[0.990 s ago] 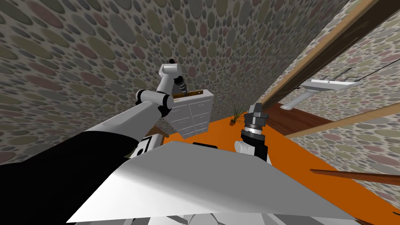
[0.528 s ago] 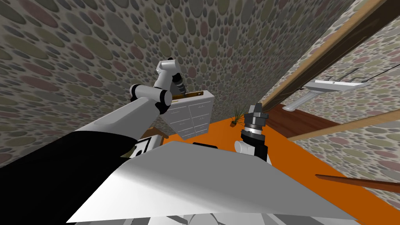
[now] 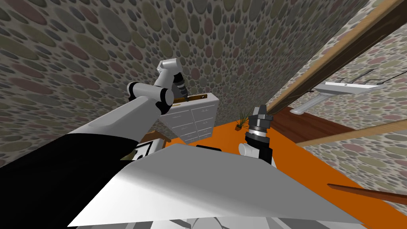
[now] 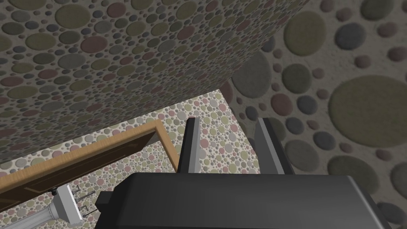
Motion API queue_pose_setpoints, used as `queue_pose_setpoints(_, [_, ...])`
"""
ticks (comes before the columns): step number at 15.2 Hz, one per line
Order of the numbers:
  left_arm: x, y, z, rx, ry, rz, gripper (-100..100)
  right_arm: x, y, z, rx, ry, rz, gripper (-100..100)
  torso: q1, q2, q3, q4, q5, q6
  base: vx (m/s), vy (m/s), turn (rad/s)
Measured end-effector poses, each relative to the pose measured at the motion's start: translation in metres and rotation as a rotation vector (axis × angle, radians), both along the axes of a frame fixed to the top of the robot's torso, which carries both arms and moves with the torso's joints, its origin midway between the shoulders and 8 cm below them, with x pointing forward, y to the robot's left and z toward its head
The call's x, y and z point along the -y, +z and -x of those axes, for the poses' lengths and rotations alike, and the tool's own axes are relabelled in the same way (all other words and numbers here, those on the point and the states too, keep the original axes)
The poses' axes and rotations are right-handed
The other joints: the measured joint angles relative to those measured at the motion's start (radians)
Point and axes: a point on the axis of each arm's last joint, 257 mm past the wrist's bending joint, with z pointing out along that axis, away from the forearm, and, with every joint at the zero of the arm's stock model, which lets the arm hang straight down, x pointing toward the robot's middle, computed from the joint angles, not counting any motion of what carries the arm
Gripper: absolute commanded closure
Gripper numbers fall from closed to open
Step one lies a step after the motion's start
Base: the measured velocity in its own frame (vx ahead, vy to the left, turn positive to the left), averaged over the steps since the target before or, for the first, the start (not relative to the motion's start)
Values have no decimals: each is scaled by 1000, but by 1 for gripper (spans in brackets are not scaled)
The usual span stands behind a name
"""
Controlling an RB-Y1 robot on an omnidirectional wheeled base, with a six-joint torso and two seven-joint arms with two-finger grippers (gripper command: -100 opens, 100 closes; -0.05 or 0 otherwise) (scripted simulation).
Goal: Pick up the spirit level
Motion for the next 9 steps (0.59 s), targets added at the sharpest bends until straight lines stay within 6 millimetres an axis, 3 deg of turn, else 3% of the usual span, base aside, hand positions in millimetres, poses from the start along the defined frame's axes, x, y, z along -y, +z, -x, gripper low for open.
queue_pose_setpoints(9, [0,-3,36,-148,12,34,-100,0,0,0,0,0,0,0,1,1,0,0,0,0,65,15,7])
